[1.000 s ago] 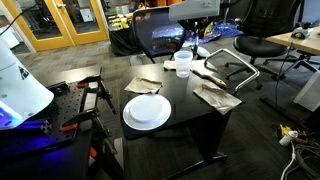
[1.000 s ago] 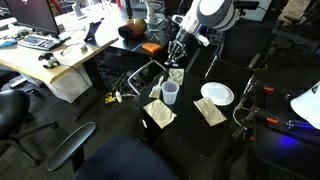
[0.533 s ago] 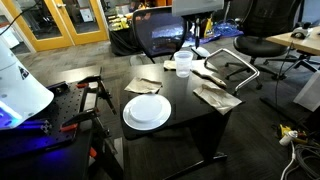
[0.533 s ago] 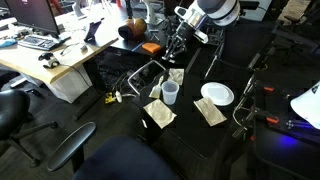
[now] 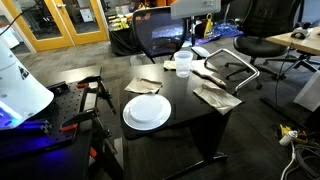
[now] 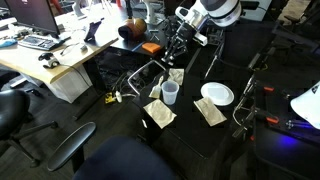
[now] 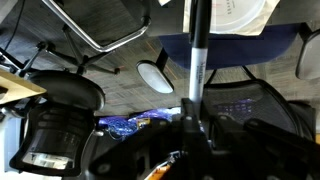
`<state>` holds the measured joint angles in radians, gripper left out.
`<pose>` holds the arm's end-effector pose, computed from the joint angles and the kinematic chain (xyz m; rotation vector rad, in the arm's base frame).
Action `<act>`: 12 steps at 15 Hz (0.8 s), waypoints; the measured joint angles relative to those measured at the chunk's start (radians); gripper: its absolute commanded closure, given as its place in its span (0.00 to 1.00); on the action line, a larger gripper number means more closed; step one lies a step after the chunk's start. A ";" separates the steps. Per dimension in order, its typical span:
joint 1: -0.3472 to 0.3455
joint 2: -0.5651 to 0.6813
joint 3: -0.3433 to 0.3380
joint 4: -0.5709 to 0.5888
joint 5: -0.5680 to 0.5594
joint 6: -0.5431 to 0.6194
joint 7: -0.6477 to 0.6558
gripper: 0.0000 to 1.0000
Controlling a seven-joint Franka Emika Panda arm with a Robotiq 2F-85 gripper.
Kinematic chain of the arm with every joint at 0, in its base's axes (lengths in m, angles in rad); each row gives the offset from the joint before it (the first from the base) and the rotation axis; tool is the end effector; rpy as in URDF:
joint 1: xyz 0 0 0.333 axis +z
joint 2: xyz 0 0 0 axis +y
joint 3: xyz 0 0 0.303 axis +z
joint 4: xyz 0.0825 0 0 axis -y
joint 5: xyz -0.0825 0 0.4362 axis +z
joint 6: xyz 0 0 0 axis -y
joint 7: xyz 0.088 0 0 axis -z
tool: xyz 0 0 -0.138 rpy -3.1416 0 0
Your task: Put the marker into the mug.
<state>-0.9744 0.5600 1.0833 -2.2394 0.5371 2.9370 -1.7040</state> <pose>0.6114 0.0607 0.1984 -2.3042 -1.4512 -0.9738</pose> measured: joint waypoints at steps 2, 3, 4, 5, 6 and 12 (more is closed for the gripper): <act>-0.036 0.030 0.039 -0.013 -0.036 0.000 0.000 0.97; -0.055 0.046 0.059 -0.020 -0.057 0.000 0.000 0.97; -0.073 0.061 0.075 -0.027 -0.079 0.000 0.000 0.97; -0.091 0.078 0.091 -0.034 -0.101 0.000 0.000 0.97; -0.107 0.096 0.104 -0.040 -0.124 0.000 0.001 0.97; -0.176 0.209 0.149 -0.059 -0.258 -0.003 0.021 0.97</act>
<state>-1.1506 0.7686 1.2324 -2.2983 0.2786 2.9338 -1.6828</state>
